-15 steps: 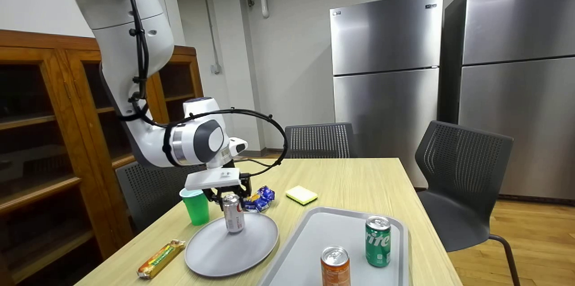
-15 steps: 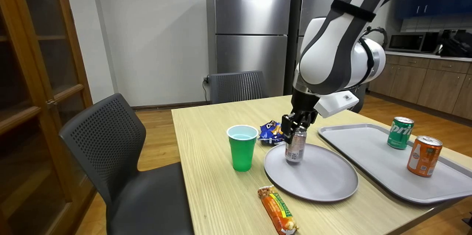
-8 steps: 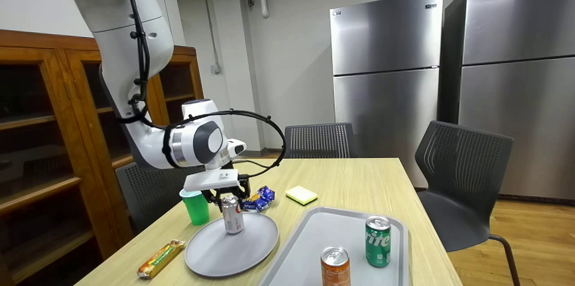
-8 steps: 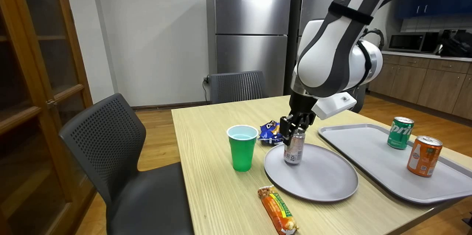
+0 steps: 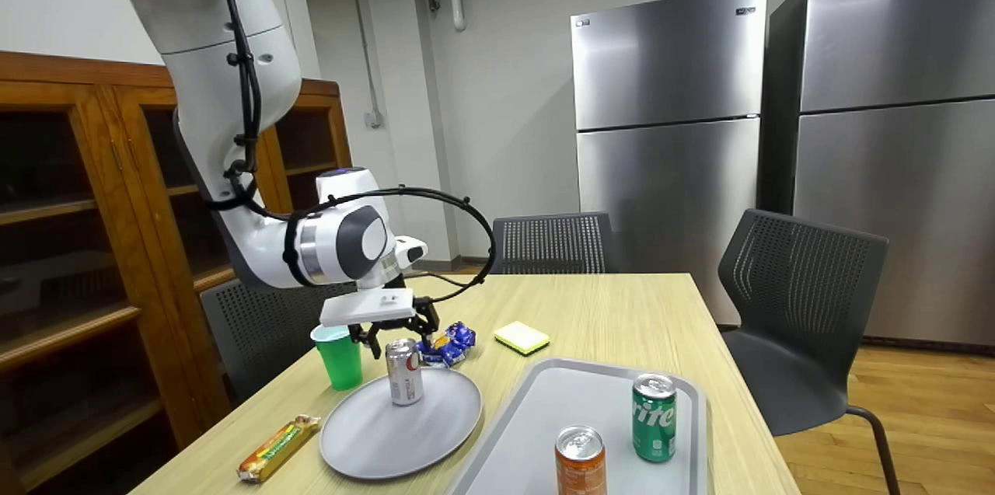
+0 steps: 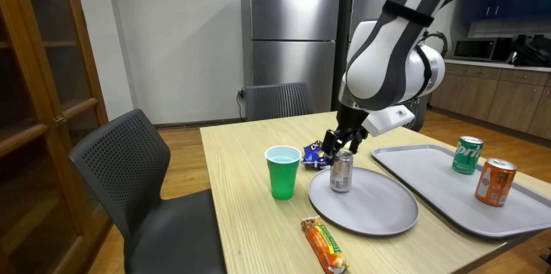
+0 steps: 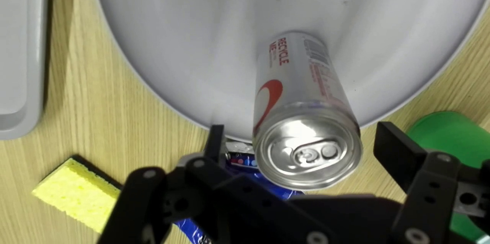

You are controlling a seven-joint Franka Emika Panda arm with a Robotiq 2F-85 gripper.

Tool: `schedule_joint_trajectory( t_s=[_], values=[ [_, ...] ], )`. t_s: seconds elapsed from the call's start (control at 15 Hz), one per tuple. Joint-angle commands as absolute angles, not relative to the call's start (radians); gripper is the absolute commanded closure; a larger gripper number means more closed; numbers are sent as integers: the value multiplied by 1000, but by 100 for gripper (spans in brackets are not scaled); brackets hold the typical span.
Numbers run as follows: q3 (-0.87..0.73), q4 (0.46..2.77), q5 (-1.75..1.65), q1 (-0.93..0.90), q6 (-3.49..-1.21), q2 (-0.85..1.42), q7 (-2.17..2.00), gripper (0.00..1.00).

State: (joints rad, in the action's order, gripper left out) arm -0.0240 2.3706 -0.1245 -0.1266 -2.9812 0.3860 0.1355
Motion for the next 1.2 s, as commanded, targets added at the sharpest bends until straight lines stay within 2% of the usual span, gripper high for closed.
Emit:
schedule_joint_trajectory(
  t_s=[0.0, 0.8, 1.13],
  values=[
    [43, 2387, -100, -60, -2950, 322, 154, 0],
    [78, 2388, -26, 2, -2769, 176, 190, 0],
    [60, 2372, -28, -15, -2791, 200, 177, 0]
  ],
)
